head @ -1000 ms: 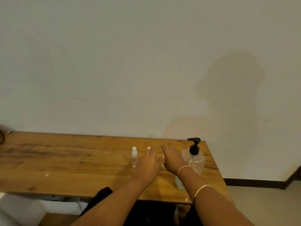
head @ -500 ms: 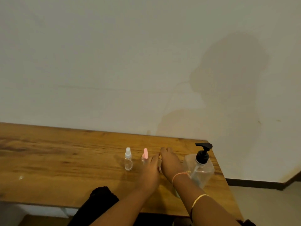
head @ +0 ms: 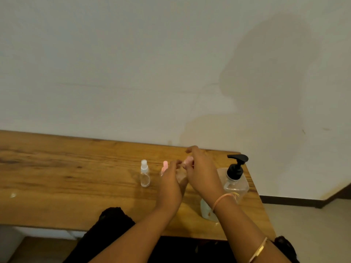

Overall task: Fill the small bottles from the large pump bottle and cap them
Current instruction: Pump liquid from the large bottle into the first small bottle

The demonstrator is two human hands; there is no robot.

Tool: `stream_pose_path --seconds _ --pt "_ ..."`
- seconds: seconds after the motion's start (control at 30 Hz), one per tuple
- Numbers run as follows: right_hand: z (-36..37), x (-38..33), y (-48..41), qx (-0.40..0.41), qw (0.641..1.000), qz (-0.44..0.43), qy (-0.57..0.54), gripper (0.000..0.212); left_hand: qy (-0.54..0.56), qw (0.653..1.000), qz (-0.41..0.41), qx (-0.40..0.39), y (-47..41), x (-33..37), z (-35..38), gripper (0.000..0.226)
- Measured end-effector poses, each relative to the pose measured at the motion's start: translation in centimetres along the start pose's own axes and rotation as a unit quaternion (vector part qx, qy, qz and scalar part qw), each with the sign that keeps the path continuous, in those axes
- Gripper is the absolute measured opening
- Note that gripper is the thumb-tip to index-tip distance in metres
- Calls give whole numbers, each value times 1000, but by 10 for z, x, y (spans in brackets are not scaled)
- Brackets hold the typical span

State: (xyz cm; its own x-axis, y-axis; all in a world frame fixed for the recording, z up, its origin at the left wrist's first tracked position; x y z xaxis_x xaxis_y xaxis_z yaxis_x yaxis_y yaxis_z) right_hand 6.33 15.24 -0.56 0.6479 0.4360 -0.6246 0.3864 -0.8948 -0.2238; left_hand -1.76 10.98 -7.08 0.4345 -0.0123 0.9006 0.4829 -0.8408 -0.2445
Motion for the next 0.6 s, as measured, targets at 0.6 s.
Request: stream_pose_path --seconds 0.6 --pt "-5 -9 12 132 930 5 -343 41 123 992 -14 -32 -6 22 -22 26"
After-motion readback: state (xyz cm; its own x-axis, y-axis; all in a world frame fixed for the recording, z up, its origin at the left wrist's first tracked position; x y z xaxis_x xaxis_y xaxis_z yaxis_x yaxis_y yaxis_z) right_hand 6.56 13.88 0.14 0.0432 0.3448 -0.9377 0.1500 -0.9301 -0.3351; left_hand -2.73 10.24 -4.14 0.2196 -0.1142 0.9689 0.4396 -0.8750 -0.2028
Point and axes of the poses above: each hand's wrist, its own y-axis away from the middle knuckle, its own z-axis out of the palm, x = y × z, the point moved 4 cm from there along -y, towards the middle knuckle, and after that the axes turned 3 degrees about x, right-handed, at the moved point
